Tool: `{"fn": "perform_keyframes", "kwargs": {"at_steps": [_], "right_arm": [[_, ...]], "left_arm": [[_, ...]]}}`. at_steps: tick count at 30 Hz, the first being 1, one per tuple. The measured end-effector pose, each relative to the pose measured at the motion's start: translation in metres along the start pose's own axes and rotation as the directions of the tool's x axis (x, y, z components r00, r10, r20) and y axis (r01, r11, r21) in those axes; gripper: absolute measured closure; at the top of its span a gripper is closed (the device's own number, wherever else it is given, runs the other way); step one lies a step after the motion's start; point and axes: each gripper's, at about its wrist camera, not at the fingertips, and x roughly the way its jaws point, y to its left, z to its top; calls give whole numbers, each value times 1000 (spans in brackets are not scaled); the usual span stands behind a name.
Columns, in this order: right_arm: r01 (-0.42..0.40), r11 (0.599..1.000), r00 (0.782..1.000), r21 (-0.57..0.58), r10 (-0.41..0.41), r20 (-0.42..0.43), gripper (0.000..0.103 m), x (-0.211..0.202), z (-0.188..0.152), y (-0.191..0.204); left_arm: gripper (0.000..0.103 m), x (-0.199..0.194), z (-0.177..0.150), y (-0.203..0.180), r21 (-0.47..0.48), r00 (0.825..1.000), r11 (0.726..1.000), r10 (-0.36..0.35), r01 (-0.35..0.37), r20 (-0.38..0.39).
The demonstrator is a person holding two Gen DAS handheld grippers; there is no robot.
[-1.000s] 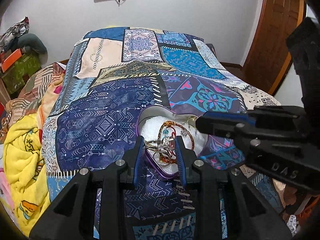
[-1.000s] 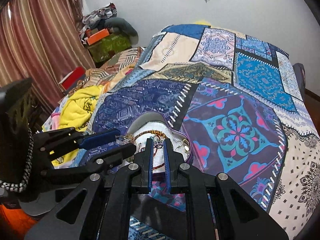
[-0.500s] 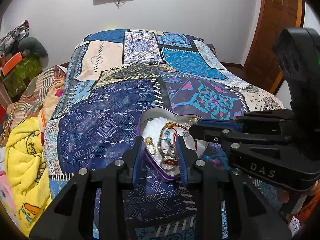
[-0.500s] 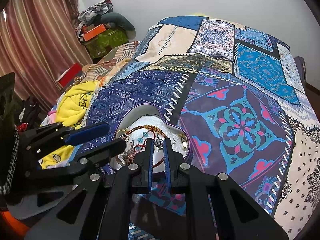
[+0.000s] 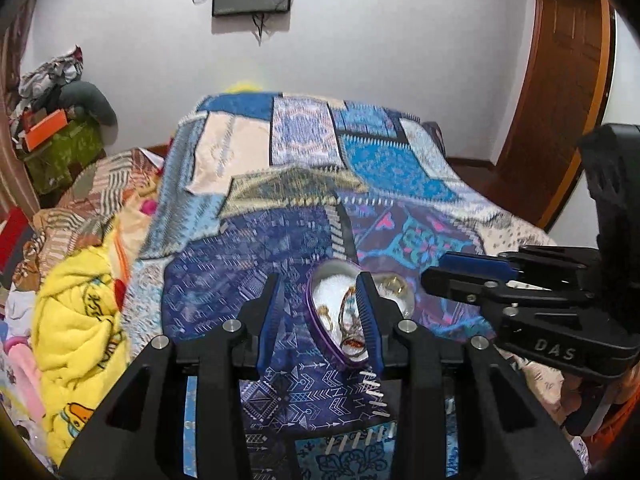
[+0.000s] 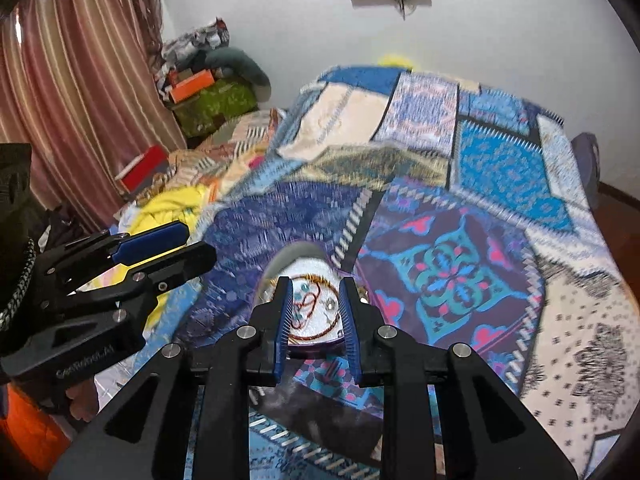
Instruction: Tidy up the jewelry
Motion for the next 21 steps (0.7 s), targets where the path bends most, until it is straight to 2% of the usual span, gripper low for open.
{"fn": "perform_keyframes", "kwargs": {"at_steps": [4, 7, 9, 12, 14, 16, 19, 21], "right_arm": [[17, 1000, 996, -6, -17, 89, 82, -40, 8, 10], [34, 999, 983, -15, -30, 182, 82, -79, 13, 20], [42, 999, 965, -18, -36, 259, 82, -110, 16, 28], [65, 998, 927, -26, -51, 372, 81, -155, 15, 43], [80, 996, 897, -28, -60, 438, 72, -180, 11, 52], [101, 995, 851, -19, -76, 520, 56, -208, 4, 64], [146, 989, 800, -14, -110, 590, 48, -232, -6, 80], [170, 985, 782, -10, -129, 610, 40, -238, -10, 88]], "left_arm": [[67, -36, 12, -4, -2, 997, 1000, 4, -4, 74], [67, -74, 22, -9, -4, 988, 1000, 8, -7, 155], [67, -100, 27, -12, -3, 978, 1000, 6, -5, 210], [65, -141, 33, -19, 0, 953, 1000, 2, -2, 302], [60, -166, 34, -25, 5, 933, 1000, -2, 0, 360], [55, -191, 32, -31, 16, 908, 1000, -1, -6, 420], [50, -227, 25, -41, 25, 868, 999, 14, -30, 497], [47, -242, 20, -46, 25, 852, 999, 20, -39, 523]]}}
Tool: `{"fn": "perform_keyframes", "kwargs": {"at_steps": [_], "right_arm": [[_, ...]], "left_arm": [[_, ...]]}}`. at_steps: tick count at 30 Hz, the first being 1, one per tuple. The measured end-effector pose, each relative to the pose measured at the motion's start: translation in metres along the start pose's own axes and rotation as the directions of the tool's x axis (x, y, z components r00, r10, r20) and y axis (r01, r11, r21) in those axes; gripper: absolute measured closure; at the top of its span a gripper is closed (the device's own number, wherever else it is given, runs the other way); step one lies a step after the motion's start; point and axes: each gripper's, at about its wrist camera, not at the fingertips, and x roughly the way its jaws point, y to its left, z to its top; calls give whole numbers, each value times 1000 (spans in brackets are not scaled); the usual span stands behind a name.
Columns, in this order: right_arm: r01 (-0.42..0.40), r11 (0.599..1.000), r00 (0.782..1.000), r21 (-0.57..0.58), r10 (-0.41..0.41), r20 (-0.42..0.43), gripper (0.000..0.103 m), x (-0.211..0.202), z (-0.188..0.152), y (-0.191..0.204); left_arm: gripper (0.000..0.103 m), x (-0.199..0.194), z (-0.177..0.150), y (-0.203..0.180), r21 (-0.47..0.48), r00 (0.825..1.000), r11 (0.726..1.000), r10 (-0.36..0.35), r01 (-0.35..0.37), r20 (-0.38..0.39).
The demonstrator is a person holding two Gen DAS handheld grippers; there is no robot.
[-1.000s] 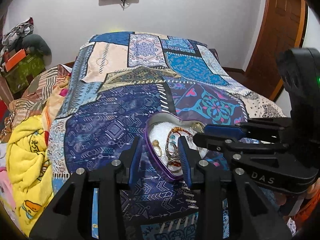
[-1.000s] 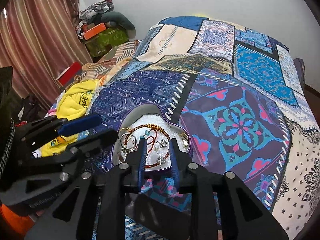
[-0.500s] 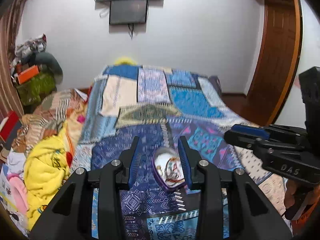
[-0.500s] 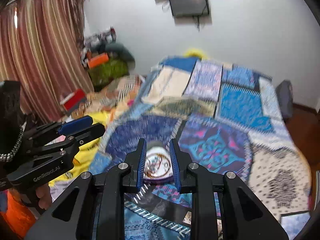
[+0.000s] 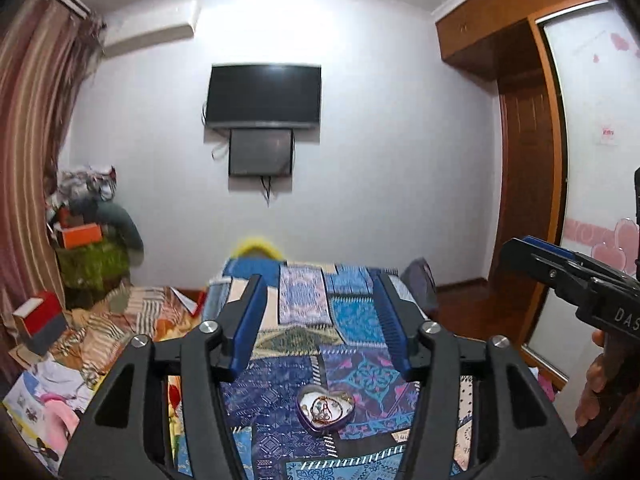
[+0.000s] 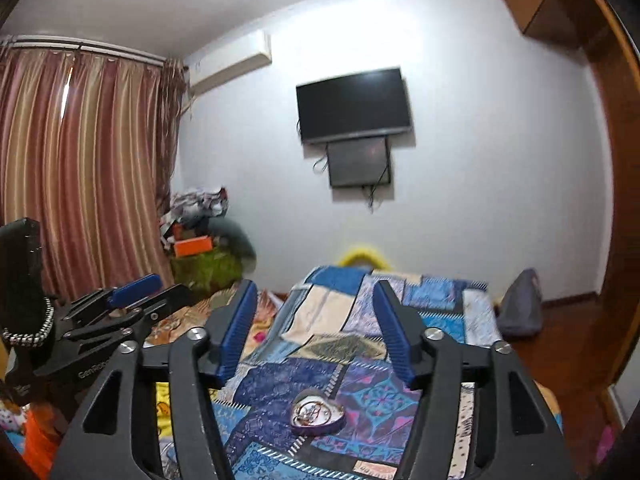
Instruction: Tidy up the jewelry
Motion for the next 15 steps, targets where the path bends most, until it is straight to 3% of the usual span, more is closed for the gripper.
{"fn": "perform_keyframes", "kwargs": {"at_steps": [2, 4, 5, 7, 10, 15], "right_arm": [[27, 1000, 999, -8, -27, 19, 29, -7, -2, 6], [49, 999, 998, -6, -48, 27, 19, -8, -5, 9], [54, 999, 998, -4, -54, 27, 19, -7, -6, 9], [63, 998, 998, 2, -63, 19, 16, -5, -9, 11], [82, 997, 997, 6, -82, 10, 5, -6, -9, 12], [95, 995, 995, 3, -95, 7, 4, -11, -12, 12]], "left_arm": [[42, -11, 2, -2, 6, 1000, 1000, 15, -15, 22], [30, -22, 1, -5, 11, 998, 999, 40, -41, 43], [27, -25, 1, -5, 11, 998, 999, 49, -49, 48], [10, -30, -1, -4, 10, 996, 998, 69, -69, 55], [6, -38, -3, -3, -1, 995, 997, 83, -83, 59], [5, -40, -5, -2, -20, 996, 997, 79, -79, 45]]}}
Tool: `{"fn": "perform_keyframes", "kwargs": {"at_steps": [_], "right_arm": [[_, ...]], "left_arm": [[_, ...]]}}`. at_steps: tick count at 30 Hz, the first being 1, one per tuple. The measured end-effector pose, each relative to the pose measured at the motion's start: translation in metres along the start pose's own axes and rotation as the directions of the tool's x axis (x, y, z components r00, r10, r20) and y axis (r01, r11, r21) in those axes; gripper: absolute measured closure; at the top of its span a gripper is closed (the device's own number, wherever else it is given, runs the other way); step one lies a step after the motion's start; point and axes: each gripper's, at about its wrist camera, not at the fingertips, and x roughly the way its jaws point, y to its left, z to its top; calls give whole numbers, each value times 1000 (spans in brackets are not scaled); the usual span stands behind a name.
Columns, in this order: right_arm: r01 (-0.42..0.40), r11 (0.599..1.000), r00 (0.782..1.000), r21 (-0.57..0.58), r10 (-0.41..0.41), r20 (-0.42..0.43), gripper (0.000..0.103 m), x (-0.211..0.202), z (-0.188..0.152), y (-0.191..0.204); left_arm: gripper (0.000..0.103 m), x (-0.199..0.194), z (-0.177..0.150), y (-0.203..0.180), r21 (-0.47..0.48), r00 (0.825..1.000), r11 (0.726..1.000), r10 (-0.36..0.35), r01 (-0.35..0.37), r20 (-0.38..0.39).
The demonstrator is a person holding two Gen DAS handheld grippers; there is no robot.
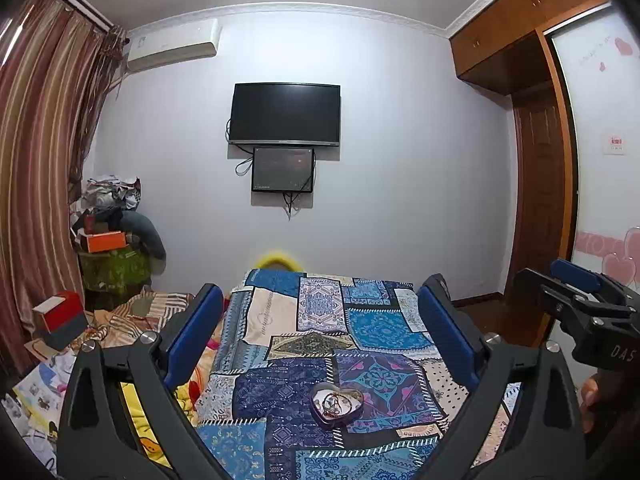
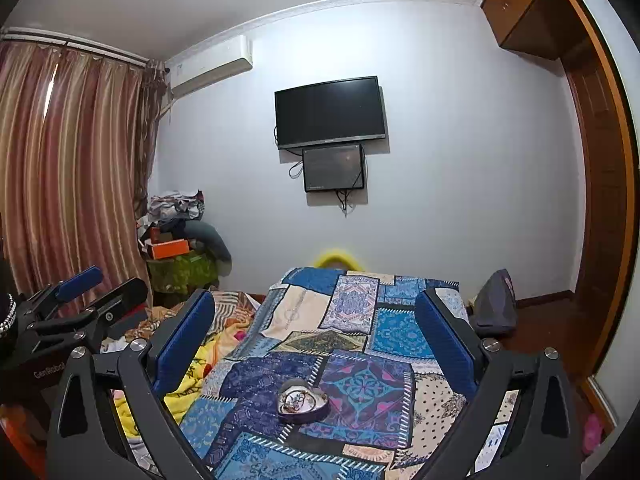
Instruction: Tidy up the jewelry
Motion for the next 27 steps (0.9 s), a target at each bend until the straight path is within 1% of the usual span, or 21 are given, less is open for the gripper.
{"fn": "perform_keyframes", "kwargs": {"at_steps": [5, 15, 17, 19, 27], "right_arm": [[0, 1000, 1000, -4, 0, -1, 4, -10, -4, -3], [-2, 1000, 1000, -2, 2, -24, 4, -10, -8, -4], [1, 1000, 1000, -2, -1, -28, 4, -10, -7, -5], [1, 1000, 999, 1, -1, -32, 4, -9, -8, -6], [3, 1000, 999, 6, -3, -44, 4, -10, -5, -9]], "left_arm": [[5, 1, -3, 0, -10, 1000, 1000, -2, 2, -11], [4, 10, -8, 2, -10, 1000, 1000, -6, 5, -24], [4, 12, -8, 2, -11, 1000, 1000, -7, 7, -30], [2, 13, -9, 2, -11, 1000, 1000, -6, 5, -31], [0, 17, -10, -1, -3, 999, 1000, 1, -1, -35]]}}
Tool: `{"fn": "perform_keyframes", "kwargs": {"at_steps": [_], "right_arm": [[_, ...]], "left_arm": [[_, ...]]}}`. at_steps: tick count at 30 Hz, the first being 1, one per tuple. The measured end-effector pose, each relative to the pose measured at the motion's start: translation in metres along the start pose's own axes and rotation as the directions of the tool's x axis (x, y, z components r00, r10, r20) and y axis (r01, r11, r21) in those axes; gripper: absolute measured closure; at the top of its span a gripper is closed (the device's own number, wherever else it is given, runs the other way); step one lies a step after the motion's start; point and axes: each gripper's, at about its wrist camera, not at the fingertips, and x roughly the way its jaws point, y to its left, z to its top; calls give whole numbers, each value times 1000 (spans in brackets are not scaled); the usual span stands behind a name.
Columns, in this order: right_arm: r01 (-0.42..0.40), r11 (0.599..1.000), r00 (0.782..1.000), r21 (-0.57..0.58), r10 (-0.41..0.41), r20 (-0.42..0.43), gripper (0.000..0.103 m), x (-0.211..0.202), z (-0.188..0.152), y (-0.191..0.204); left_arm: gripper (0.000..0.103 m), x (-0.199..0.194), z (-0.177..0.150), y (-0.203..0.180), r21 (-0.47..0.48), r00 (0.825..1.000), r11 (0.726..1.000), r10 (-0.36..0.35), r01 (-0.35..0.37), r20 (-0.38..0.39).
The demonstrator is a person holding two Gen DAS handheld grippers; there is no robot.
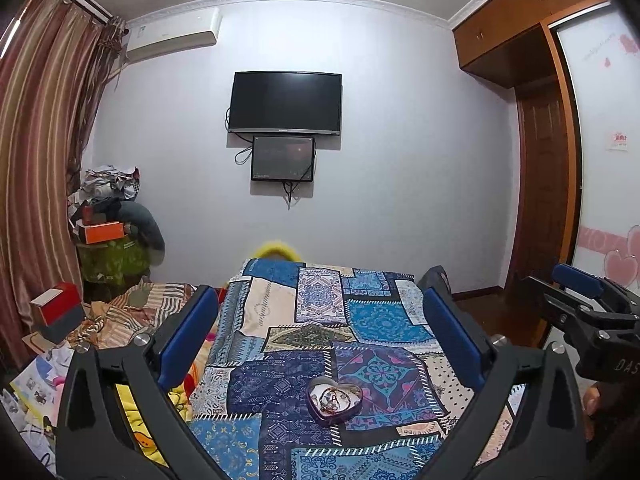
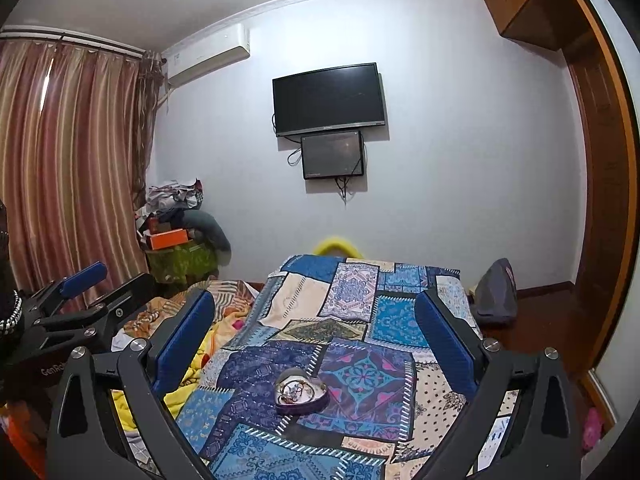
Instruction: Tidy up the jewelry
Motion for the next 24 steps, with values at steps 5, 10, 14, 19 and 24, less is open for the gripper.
{"fn": "perform_keyframes", "kwargs": {"at_steps": [5, 10, 14, 19, 24], "right_arm": [[-2, 1000, 1000, -2, 2, -9, 4, 0, 1, 1], [0, 1000, 1000, -6, 0, -11, 3, 1, 2, 3], [0, 1000, 1000, -3, -1, -15, 3, 1, 3, 3], [2, 1000, 1000, 0, -2, -17, 3, 2, 3, 2], [1, 1000, 1000, 0, -1, -16, 3, 2, 3, 2]], "left_arm": [[0, 2, -2, -2, 5, 1000, 1000, 2, -2, -3], [0, 3, -2, -2, 5, 1000, 1000, -3, 3, -10], [0, 5, -2, -2, 8, 1000, 1000, -13, 13, -18], [0, 7, -2, -2, 12, 999, 1000, -25, 25, -28], [0, 8, -2, -1, 9, 999, 1000, -28, 29, -34]]}}
